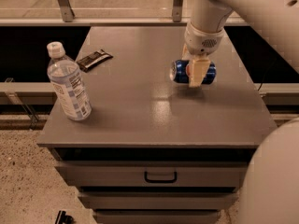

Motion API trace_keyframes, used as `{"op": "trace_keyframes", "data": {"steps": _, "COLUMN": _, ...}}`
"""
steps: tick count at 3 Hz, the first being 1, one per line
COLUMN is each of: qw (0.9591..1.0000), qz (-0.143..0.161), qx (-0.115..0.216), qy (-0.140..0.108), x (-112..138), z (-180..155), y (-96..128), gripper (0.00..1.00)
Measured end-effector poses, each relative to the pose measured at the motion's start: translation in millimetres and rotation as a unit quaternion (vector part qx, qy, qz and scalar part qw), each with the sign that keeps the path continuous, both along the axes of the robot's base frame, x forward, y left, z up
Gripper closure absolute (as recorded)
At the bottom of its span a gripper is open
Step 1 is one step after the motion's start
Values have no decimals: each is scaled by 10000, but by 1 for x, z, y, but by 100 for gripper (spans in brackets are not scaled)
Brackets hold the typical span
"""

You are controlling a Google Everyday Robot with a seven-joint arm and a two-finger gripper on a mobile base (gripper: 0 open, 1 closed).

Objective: Knock pepsi can over

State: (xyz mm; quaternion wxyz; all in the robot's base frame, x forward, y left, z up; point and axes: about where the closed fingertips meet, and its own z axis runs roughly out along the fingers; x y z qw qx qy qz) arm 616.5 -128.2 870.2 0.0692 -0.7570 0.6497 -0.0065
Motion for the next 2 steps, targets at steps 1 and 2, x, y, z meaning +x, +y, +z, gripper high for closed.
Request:
{"op": "trace_keyframes", "data": {"steps": 1, "qw": 10000, "qz": 2, "qx": 12, "qy": -25, "x": 2, "z": -1, "y": 1, "gripper": 38}}
{"op": "trace_keyframes", "data": {"steps": 2, "qw": 10000, "qz": 3, "qx": 22, "qy": -49, "x": 4, "z": -2, "y": 2, "gripper": 14}}
